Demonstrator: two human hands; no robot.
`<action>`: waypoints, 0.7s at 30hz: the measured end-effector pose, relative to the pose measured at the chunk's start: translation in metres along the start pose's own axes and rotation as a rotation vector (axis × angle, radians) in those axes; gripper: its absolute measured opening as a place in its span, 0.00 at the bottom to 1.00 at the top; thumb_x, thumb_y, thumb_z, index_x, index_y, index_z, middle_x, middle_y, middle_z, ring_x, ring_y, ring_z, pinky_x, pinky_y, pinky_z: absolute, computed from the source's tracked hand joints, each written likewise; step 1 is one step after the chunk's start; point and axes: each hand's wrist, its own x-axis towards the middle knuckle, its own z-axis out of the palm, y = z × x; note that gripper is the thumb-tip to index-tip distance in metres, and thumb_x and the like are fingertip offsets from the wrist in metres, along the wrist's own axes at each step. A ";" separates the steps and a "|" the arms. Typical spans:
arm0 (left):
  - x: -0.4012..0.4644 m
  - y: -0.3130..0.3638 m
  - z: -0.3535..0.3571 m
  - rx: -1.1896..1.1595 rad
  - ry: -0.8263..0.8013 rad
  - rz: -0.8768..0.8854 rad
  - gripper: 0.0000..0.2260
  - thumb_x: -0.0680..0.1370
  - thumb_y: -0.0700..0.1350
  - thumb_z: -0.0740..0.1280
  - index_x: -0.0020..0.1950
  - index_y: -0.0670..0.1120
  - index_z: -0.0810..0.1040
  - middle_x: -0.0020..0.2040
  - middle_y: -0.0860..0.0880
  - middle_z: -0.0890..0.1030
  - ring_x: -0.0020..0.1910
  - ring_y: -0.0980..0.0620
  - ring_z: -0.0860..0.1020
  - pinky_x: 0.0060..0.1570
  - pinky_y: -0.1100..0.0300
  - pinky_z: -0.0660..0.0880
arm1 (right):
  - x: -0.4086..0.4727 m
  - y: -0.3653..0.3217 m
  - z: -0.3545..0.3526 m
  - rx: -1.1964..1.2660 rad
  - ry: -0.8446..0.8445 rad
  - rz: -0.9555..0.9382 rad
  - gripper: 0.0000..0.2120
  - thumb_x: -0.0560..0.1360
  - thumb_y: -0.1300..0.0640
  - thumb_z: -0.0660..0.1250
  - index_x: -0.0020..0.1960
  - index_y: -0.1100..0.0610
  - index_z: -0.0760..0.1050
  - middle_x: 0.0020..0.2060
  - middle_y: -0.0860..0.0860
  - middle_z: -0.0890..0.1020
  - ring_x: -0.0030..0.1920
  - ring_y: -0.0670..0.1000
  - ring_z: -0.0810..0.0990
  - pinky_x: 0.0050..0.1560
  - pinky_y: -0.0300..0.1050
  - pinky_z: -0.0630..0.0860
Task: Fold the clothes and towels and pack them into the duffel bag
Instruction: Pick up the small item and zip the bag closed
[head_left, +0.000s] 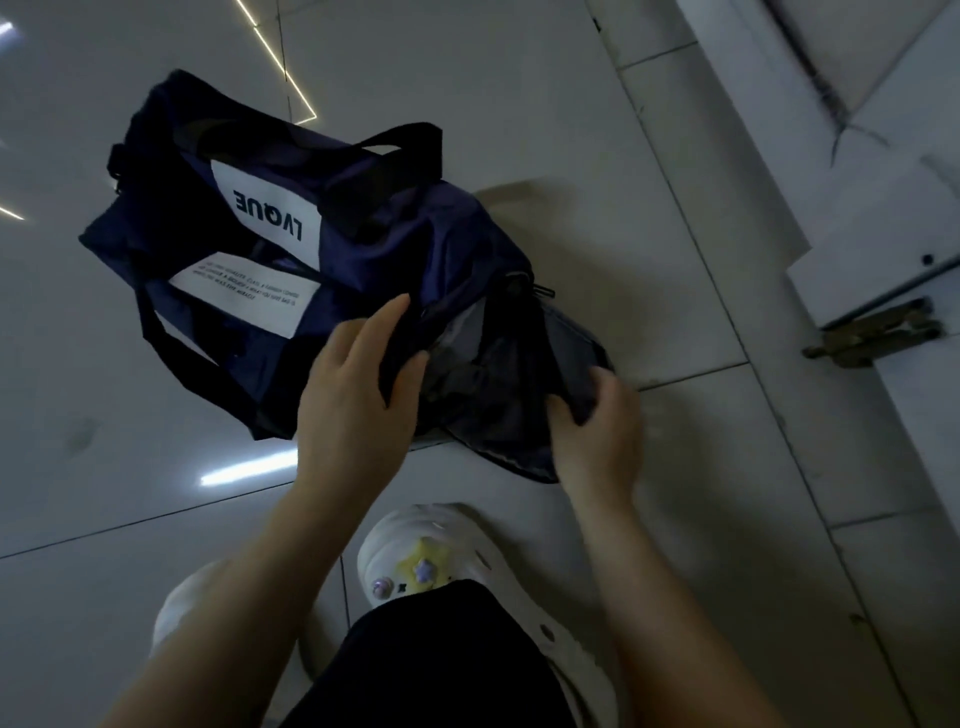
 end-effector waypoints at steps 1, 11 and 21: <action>-0.004 0.001 0.005 0.059 0.035 0.071 0.22 0.78 0.48 0.67 0.71 0.47 0.70 0.59 0.43 0.75 0.55 0.46 0.73 0.50 0.57 0.71 | 0.003 0.009 -0.009 -0.051 0.045 0.069 0.22 0.73 0.52 0.70 0.64 0.59 0.71 0.58 0.56 0.75 0.58 0.57 0.74 0.54 0.50 0.74; 0.009 -0.009 0.062 0.425 -0.103 0.214 0.46 0.63 0.53 0.79 0.75 0.53 0.58 0.74 0.40 0.64 0.73 0.32 0.59 0.62 0.25 0.56 | 0.020 0.012 -0.009 0.390 -0.200 0.435 0.10 0.74 0.53 0.71 0.43 0.60 0.78 0.39 0.55 0.81 0.43 0.55 0.79 0.42 0.47 0.73; 0.018 -0.026 0.071 0.501 -0.057 0.243 0.45 0.65 0.48 0.78 0.76 0.55 0.57 0.73 0.40 0.66 0.72 0.31 0.59 0.61 0.23 0.56 | 0.010 -0.015 -0.039 0.507 -0.312 0.188 0.03 0.79 0.60 0.64 0.46 0.57 0.73 0.41 0.55 0.80 0.34 0.51 0.80 0.28 0.43 0.78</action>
